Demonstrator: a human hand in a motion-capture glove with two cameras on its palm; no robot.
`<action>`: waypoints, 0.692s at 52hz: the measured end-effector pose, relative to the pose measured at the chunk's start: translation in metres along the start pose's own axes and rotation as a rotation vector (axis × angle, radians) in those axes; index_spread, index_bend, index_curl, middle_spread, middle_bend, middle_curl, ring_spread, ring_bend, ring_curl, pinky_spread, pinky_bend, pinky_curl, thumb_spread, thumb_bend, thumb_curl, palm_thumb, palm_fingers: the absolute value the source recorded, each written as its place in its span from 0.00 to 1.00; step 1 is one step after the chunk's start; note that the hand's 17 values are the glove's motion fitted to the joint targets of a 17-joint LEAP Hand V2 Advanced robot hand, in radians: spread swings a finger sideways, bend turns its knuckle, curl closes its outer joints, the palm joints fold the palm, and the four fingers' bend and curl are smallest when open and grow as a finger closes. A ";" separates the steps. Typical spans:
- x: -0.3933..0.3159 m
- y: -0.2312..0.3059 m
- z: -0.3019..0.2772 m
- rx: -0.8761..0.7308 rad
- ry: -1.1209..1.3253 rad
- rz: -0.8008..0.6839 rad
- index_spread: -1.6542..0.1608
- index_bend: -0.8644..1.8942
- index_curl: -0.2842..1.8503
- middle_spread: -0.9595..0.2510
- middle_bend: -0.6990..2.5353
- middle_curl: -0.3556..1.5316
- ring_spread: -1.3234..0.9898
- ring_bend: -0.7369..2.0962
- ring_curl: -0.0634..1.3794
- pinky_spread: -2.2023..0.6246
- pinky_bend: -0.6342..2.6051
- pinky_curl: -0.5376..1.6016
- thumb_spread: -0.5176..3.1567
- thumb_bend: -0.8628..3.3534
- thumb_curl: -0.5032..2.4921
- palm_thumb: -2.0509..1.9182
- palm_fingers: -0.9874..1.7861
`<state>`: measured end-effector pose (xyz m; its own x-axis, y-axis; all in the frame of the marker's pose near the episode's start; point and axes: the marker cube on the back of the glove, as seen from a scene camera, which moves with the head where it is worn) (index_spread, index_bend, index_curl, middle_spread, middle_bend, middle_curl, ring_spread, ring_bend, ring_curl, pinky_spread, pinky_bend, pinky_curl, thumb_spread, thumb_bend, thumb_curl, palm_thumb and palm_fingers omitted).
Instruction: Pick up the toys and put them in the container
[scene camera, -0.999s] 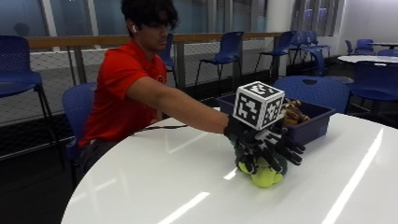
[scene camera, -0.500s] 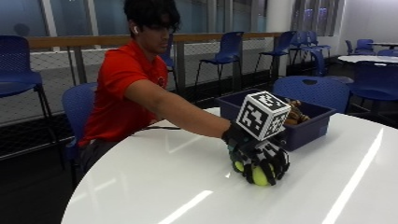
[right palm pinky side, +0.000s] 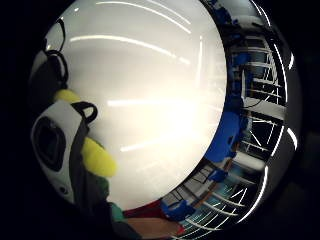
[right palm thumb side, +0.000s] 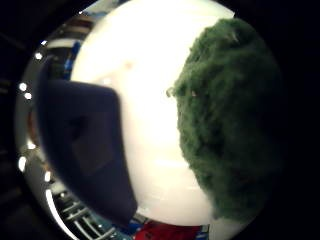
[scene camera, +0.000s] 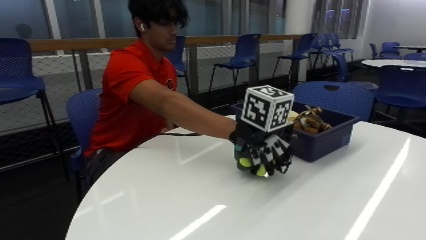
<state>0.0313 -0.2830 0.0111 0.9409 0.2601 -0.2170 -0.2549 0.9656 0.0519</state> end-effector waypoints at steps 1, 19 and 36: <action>-0.001 0.002 -0.004 0.009 -0.004 -0.008 0.69 0.46 0.35 0.44 0.42 0.45 0.36 0.55 0.34 0.63 0.48 0.41 0.35 0.26 0.39 0.70 0.77; -0.040 0.052 -0.097 0.135 -0.034 -0.166 0.68 0.47 0.42 0.40 0.44 0.52 0.35 0.58 0.38 0.62 0.50 0.44 0.29 0.25 0.44 0.70 0.74; -0.102 0.100 -0.156 0.208 -0.044 -0.316 0.66 0.45 0.48 0.37 0.43 0.58 0.35 0.58 0.40 0.62 0.51 0.45 0.27 0.24 0.47 0.70 0.72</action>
<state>-0.1244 -0.2140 -0.1134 0.9757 -0.0547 -0.2121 0.0954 0.9778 0.1866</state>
